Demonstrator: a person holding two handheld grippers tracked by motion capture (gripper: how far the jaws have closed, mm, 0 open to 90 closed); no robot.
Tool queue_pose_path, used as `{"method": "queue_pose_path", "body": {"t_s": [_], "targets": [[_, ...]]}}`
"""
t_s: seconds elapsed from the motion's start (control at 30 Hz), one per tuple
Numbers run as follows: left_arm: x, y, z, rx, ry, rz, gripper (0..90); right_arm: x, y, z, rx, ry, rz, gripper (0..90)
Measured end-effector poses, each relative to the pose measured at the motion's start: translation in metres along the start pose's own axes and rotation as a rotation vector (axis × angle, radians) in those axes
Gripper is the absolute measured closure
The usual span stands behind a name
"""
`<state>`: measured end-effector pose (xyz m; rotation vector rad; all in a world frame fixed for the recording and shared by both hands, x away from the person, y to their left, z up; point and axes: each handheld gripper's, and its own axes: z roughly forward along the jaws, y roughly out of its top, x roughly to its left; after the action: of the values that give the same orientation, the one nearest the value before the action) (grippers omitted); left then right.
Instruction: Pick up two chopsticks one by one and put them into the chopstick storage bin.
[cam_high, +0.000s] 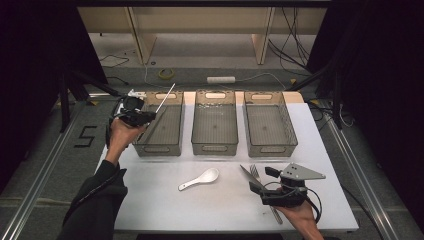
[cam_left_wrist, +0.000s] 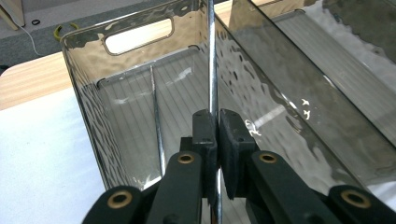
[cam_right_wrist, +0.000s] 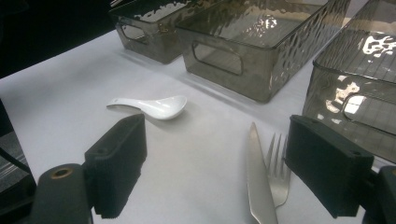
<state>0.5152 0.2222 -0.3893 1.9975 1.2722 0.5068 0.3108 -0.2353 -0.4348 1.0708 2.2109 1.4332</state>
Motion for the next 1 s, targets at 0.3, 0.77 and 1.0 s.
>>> {"method": "queue_pose_path", "body": {"t_s": [0.3,0.77,1.0], "targets": [[0.003,-0.004,0.008,-0.004,0.019,-0.008,84.9,-0.001,0.0,0.0,-0.002,0.003,0.002,21.6],[0.008,-0.013,0.017,0.008,0.033,-0.024,84.9,0.0,0.0,0.0,0.0,0.005,0.002,21.6],[0.008,-0.016,0.02,0.017,0.038,-0.025,84.8,0.001,0.0,-0.001,-0.005,0.005,-0.001,21.6]]}}
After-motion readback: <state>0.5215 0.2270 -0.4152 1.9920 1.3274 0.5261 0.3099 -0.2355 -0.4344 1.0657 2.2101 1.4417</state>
